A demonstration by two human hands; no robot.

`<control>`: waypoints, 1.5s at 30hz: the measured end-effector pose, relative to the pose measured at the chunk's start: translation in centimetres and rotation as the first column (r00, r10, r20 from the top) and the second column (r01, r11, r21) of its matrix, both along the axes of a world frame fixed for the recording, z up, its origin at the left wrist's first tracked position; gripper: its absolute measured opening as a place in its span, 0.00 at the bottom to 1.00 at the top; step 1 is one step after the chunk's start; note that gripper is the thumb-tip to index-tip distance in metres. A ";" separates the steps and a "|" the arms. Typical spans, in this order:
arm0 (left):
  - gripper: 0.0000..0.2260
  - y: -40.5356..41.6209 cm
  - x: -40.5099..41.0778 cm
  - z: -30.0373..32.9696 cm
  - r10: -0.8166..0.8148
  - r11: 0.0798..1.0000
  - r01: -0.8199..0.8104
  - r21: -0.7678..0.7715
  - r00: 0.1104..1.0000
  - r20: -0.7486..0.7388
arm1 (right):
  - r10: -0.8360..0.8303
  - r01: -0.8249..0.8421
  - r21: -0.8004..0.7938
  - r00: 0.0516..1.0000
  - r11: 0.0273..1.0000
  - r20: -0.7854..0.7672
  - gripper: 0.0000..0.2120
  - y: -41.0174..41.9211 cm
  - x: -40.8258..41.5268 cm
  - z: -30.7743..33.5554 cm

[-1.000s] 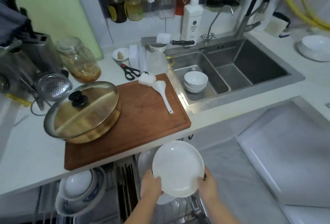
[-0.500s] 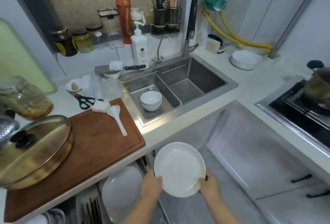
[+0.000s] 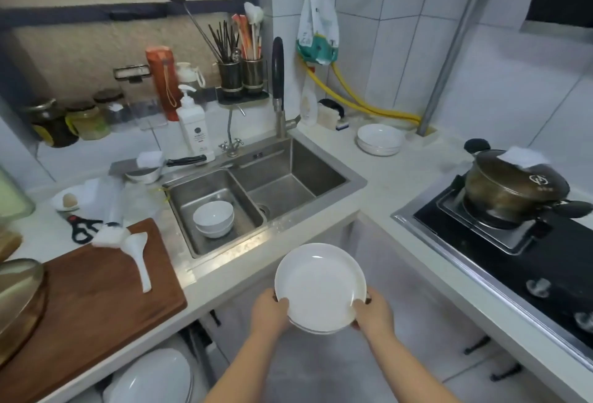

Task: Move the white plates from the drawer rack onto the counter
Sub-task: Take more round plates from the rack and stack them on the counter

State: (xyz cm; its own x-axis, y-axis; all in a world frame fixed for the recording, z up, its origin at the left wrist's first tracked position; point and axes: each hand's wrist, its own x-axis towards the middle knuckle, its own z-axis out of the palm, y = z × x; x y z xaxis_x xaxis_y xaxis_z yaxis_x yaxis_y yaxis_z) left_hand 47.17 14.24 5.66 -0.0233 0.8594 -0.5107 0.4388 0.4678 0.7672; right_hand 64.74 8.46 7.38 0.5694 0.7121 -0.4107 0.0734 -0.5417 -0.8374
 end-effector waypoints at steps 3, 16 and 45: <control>0.06 1.3 2.2 1.9 -0.028 0.998 0.028 0.058 1.000 0.004 | -0.010 0.010 0.007 1.000 1.000 -0.008 0.16 1.2 2.4 1.2; 0.06 10.7 8.7 5.8 -0.151 0.981 0.137 0.140 0.984 0.094 | -0.172 0.171 0.094 0.985 0.981 0.000 0.12 7.7 8.1 5.4; 0.10 23.5 24.6 11.5 0.057 0.985 -0.095 0.143 0.966 0.250 | -0.059 0.062 0.131 0.998 0.989 -0.028 0.08 22.9 25.0 10.3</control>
State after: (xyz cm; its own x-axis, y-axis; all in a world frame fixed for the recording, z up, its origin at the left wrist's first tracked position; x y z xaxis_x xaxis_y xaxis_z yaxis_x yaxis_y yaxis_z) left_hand 71.75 37.72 17.20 0.0178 0.9279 -0.3724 0.1967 0.3619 0.9112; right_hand 89.78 31.33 17.70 0.6046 0.7252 -0.3295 0.0229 -0.4293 -0.9029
